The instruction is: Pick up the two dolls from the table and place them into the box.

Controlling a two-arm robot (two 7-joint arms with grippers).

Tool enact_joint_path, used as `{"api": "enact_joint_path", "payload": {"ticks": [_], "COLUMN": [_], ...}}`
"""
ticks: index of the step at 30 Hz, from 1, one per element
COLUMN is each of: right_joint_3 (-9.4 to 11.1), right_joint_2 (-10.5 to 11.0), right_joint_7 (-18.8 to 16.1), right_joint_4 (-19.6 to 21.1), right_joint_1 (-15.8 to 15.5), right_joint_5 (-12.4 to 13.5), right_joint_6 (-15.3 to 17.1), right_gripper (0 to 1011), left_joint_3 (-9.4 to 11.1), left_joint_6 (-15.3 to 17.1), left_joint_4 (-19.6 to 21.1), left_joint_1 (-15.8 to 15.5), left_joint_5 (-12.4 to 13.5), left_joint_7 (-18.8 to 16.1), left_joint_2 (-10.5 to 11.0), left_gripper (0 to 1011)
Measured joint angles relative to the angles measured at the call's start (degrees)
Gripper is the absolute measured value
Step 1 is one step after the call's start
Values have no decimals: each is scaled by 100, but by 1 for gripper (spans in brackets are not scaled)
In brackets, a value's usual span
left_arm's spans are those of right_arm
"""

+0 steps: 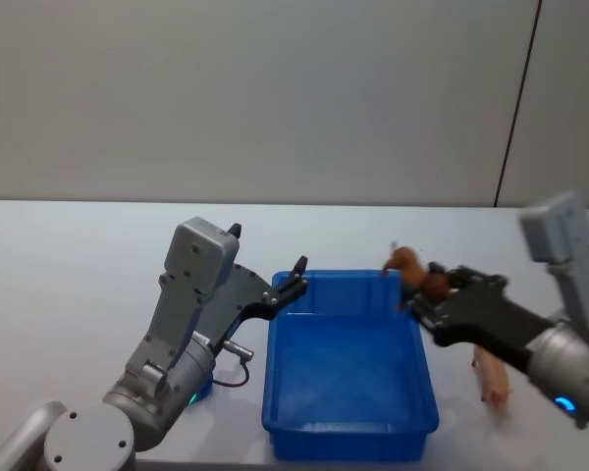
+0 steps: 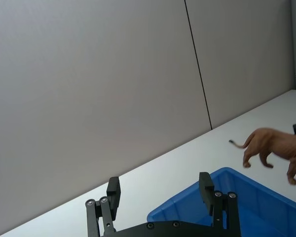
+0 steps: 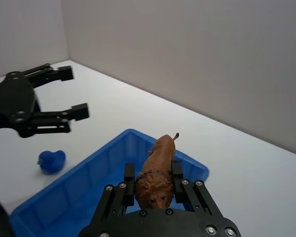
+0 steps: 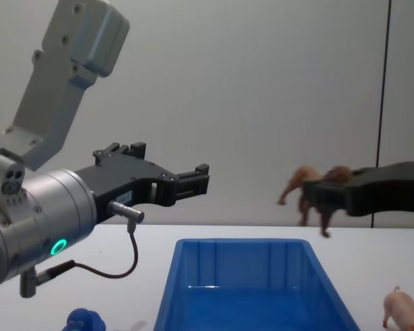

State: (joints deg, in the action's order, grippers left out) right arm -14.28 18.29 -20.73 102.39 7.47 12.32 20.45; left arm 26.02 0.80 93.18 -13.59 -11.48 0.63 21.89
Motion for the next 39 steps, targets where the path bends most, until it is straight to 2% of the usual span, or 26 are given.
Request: {"api": "enact_joint_path", "payload": {"ticks": [3, 7, 10, 19, 23, 39], "right_joint_3": [-137, -266, -373, -438, -378, 35], "right_joint_2": [-141, -280, -397, -488, -424, 98], "right_joint_7": [-54, -93, -96, 1, 90, 398], "right_joint_4": [-24, -95, -165, -254, -256, -115], "right_joint_1": [74, 146, 204, 248, 223, -118], "right_joint_5": [-124, -267, -370, -442, -372, 80], "right_joint_6": [163, 340, 457, 475, 407, 344], "right_gripper": [415, 504, 645, 891, 998, 1001], "left_joint_3": [0, 0, 0, 0, 0, 0], "left_joint_6": [0, 0, 0, 0, 0, 0], "left_joint_4": [0, 0, 0, 0, 0, 0], "left_joint_1": [0, 0, 0, 0, 0, 0], "left_joint_5": [0, 0, 0, 0, 0, 0], "left_joint_7": [0, 0, 0, 0, 0, 0], "left_joint_2": [0, 0, 0, 0, 0, 0], "left_gripper": [1001, 1001, 1001, 1001, 1001, 1001]}}
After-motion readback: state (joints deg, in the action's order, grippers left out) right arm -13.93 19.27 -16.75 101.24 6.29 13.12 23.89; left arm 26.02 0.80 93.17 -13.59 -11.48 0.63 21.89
